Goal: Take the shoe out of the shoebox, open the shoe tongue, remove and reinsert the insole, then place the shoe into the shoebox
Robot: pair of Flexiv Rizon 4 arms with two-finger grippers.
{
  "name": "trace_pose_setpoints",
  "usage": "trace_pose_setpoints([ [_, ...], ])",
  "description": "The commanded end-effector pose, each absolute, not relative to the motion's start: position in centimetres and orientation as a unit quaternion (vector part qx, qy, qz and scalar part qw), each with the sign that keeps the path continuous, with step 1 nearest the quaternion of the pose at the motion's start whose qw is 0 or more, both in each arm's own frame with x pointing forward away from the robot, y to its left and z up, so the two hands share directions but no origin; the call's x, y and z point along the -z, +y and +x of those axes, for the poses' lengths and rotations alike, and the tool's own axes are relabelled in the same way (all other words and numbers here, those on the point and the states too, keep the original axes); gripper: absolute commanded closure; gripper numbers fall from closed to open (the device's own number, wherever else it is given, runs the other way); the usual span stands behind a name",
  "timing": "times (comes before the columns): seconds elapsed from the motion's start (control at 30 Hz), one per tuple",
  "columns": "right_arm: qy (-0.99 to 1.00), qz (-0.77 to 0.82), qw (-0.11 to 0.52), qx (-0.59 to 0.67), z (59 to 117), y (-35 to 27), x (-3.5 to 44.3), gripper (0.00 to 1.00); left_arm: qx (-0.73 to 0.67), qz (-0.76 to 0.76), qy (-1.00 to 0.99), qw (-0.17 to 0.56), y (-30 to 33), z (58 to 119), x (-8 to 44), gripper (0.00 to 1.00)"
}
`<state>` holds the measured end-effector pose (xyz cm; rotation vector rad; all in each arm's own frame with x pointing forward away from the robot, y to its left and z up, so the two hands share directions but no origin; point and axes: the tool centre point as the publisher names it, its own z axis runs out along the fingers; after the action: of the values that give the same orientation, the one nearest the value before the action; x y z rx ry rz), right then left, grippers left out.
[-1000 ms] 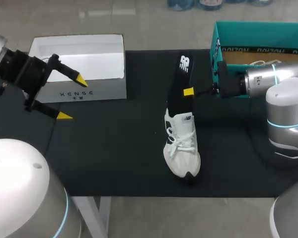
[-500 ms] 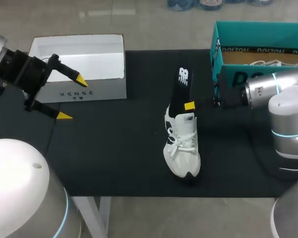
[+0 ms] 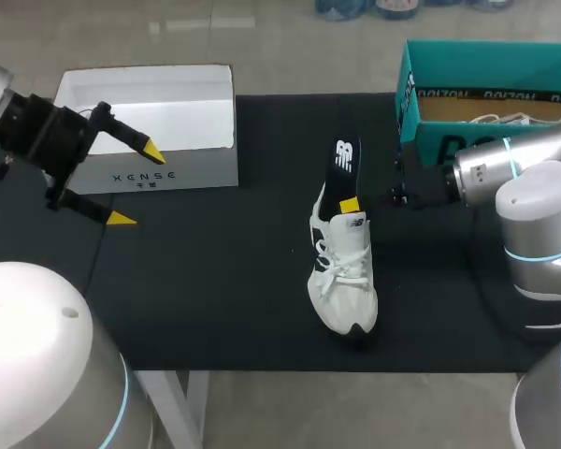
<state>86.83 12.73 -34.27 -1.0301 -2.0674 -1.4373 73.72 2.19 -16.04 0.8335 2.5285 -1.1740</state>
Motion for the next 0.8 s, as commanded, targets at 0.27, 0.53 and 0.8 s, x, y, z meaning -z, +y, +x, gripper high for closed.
trace_pose_setpoints([
  [0.27,-0.744,-0.379,0.184,0.518,89.5,13.2,33.6,0.50,0.400,0.285,0.864,0.115,2.2,73.7,16.0,0.00],
  [0.53,-0.742,-0.379,0.178,0.524,89.7,12.9,33.4,1.00,0.400,0.285,0.864,0.115,2.2,73.7,16.0,0.00],
  [0.8,-0.742,-0.380,0.184,0.521,88.6,12.6,33.8,1.00,0.400,0.285,0.864,0.115,2.2,73.7,16.0,0.00],
])
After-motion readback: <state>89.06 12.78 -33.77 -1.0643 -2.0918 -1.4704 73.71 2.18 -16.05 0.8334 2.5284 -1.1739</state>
